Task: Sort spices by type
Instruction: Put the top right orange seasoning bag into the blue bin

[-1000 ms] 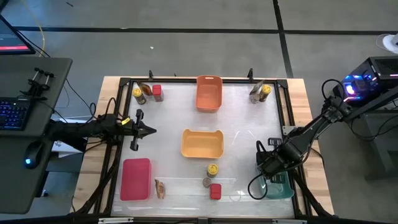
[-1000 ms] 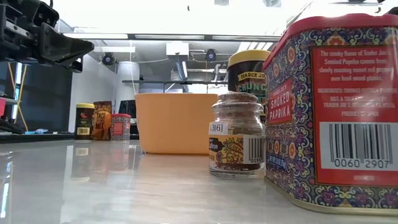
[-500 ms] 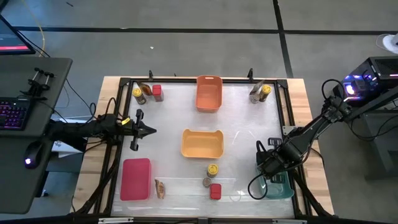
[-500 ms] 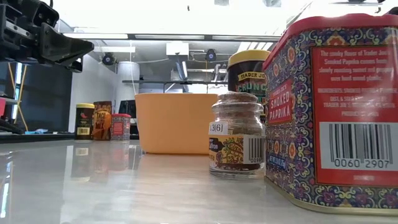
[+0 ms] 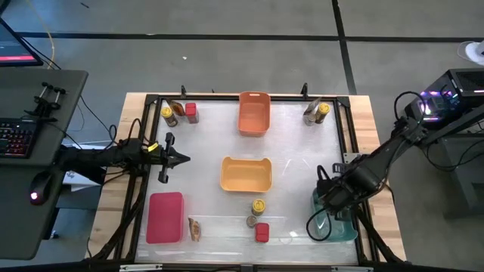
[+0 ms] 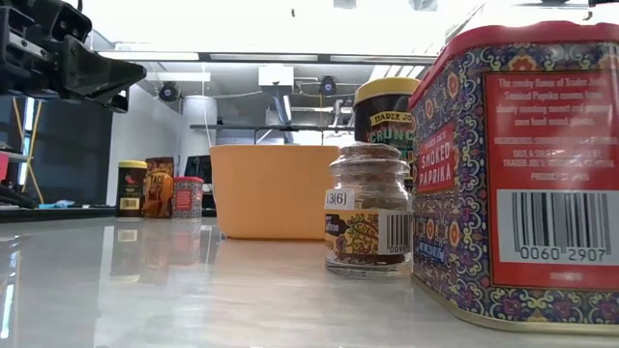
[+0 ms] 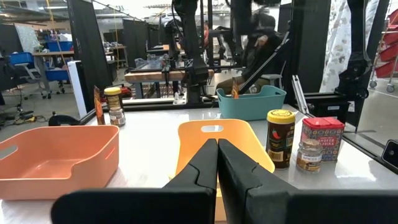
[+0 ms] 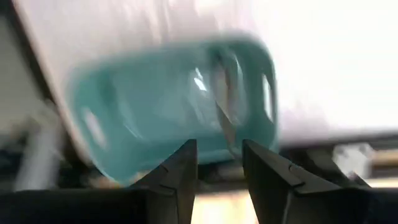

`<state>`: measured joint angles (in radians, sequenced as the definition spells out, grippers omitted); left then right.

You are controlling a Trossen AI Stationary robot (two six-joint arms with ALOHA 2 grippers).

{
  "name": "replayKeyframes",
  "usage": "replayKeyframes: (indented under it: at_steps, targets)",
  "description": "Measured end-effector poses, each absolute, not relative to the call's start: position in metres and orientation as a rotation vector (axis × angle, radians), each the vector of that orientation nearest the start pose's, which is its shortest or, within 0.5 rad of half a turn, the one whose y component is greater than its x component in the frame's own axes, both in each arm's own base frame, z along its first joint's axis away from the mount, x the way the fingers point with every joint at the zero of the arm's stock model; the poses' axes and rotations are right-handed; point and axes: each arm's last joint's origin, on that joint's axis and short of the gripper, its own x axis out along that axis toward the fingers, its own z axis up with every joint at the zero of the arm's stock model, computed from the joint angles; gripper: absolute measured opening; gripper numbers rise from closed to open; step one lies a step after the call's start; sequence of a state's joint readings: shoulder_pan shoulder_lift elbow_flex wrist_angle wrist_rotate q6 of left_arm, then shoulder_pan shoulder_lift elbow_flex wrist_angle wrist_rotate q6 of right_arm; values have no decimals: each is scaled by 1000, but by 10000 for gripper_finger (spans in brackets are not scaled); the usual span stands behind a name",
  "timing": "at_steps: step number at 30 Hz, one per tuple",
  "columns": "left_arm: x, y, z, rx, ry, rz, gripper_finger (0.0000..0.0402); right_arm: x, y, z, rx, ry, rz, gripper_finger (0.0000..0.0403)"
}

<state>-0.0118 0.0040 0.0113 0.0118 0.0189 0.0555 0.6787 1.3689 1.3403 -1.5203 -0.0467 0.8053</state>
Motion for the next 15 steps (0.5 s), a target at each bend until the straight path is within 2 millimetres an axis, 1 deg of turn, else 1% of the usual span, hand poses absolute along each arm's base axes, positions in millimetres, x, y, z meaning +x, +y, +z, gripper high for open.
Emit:
replayKeyframes:
  at_steps: [2, 4, 5, 7, 9, 11, 15]
  targets:
    - [97, -2, 168, 56, -20, -31, 0, 183, 141, 326, 288, 1419, -87, 122]
    - [97, -2, 168, 56, -20, -30, 0, 206, 147, 331, 436, 1196, -86, 122]
    - [97, -2, 168, 56, -20, -30, 0, 220, 149, 332, 474, 1093, -76, 122]
    - [97, -2, 168, 56, -20, -31, 0, 247, 155, 329, 475, 948, -51, 122]
    - [97, -2, 168, 56, -20, -30, 0, 274, 160, 322, 456, 870, -14, 122]
    - [97, -2, 168, 56, -20, -31, 0, 294, 163, 317, 432, 831, 16, 122]
    - [97, -2, 168, 56, -20, -30, 0, 323, 167, 324, 413, 768, 79, 122]
